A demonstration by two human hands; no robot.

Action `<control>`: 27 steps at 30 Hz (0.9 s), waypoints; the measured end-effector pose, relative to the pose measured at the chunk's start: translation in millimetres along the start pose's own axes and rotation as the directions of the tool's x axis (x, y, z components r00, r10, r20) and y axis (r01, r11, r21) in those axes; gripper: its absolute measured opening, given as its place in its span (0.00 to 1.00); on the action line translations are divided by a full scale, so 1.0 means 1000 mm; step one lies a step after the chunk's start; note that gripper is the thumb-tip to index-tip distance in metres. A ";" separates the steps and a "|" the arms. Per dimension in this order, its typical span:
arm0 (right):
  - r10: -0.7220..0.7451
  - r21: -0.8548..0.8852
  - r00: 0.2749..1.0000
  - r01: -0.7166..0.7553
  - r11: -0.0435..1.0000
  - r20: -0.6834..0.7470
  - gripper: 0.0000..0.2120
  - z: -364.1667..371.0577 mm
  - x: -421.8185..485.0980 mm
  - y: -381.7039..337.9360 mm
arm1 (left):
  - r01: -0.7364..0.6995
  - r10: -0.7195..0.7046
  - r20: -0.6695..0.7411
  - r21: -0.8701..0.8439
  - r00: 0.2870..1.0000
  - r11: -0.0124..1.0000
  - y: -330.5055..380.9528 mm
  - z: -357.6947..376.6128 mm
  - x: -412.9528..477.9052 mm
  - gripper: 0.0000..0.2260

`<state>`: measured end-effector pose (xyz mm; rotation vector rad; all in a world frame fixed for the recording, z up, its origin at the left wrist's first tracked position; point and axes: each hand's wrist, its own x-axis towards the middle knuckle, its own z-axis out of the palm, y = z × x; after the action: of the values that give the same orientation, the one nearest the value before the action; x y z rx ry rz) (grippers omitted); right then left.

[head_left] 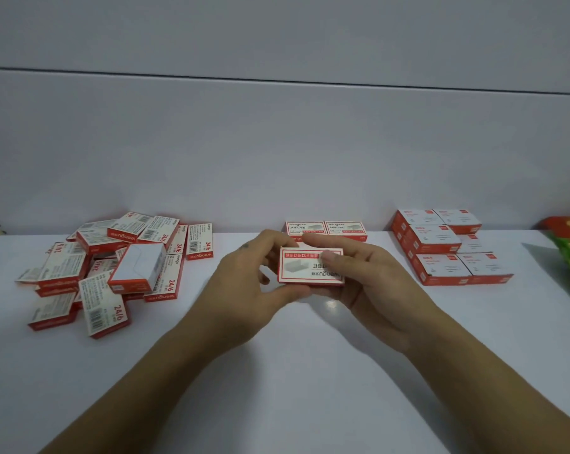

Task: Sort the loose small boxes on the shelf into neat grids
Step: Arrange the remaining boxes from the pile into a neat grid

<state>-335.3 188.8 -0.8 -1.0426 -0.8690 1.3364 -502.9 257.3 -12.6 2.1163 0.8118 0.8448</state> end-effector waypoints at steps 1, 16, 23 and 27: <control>-0.006 -0.025 1.000 0.005 1.000 -0.018 0.15 -0.002 0.001 0.000 | 0.032 -0.033 -0.008 -0.050 0.999 0.998 0.000 0.000 0.000 0.17; -0.048 -0.307 0.998 0.060 0.950 0.048 0.28 0.007 -0.006 0.002 | 0.172 -0.180 0.037 -0.528 0.983 0.831 0.007 -0.006 0.005 0.17; -0.011 0.004 0.999 0.011 1.000 -0.039 0.14 0.013 -0.003 0.003 | 0.064 -0.038 0.103 -0.261 0.994 0.963 0.002 0.003 -0.001 0.19; 0.002 -0.002 0.998 -0.002 1.000 -0.060 0.14 0.008 -0.003 0.003 | 0.055 -0.053 0.016 -0.207 0.998 0.977 -0.001 0.008 -0.001 0.22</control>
<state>-343.7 186.5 -1.0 -1.0798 -0.8247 1.3000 -498.0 253.8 -18.0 1.9065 0.7390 0.8501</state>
